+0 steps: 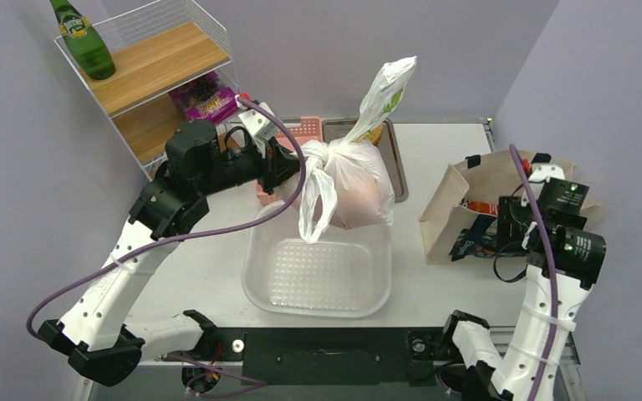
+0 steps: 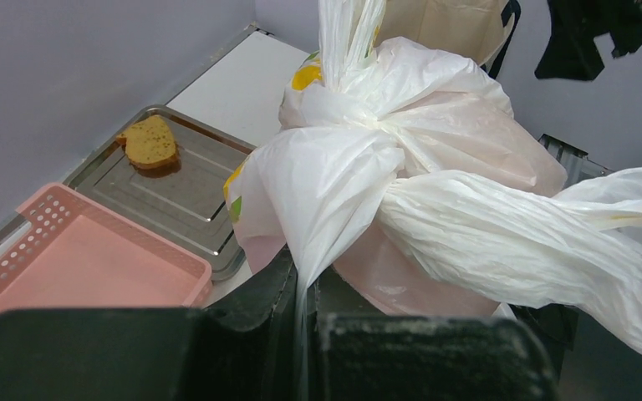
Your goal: Untie the knot of the grocery bags and take out the mixed food
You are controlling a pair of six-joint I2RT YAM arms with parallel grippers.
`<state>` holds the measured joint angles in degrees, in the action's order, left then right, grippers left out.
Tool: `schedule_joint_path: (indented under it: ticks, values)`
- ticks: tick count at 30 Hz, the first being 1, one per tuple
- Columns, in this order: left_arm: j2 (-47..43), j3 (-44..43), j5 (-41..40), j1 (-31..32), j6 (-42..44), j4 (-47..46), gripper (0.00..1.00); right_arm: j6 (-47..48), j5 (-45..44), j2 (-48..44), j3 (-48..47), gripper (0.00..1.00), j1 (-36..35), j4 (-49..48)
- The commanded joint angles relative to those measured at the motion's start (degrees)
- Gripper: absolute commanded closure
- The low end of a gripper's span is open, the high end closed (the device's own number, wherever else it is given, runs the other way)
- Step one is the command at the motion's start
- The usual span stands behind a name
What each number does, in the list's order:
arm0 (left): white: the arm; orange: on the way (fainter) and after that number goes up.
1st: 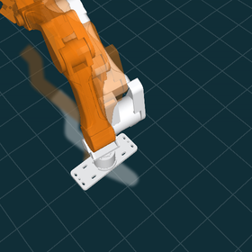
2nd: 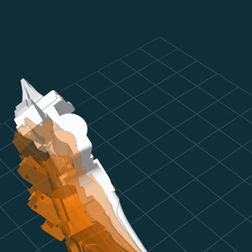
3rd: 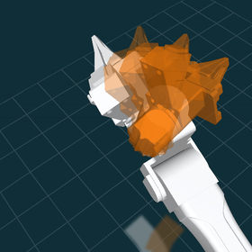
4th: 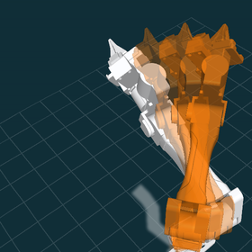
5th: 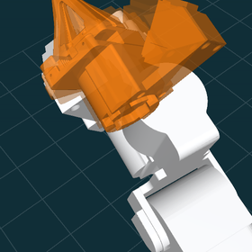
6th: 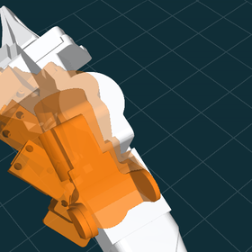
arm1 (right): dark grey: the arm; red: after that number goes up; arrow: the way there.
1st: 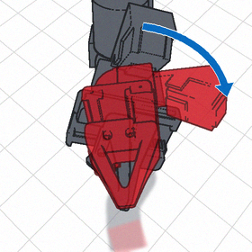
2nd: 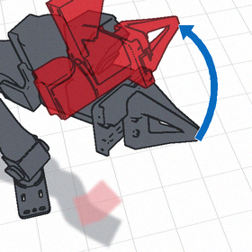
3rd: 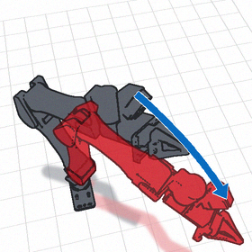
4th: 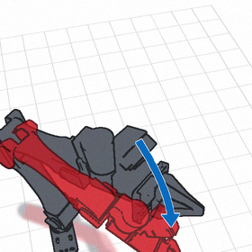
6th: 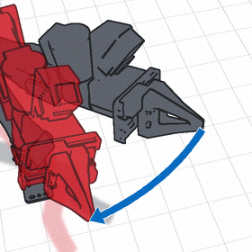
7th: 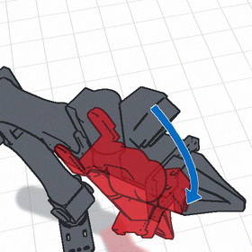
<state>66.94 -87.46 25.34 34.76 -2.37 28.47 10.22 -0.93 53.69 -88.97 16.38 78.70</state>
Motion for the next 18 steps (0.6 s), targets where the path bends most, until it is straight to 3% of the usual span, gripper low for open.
schedule_joint_path:
  ticks: [1, 6, 13, 18]
  values:
    - [-1.7, -0.1, -0.5, -0.5, 1.0, -2.8, 1.0, 12.2, -5.0, -5.4, 11.3, 0.35, 9.3, 3.2]
    - [-1.2, -0.4, -0.4, -0.6, 1.4, -2.9, 1.0, 26.0, 2.9, -7.4, 22.5, 0.35, 21.9, -5.5]
    - [-0.9, -1.7, -0.8, -0.8, 3.7, -0.3, 1.0, 49.7, 33.9, -3.5, 31.3, 0.34, 51.5, -9.9]
    - [-0.1, -2.1, -0.7, -0.9, 3.8, 0.2, 1.0, 65.4, 42.1, 4.0, 37.0, 0.37, 57.5, -10.5]
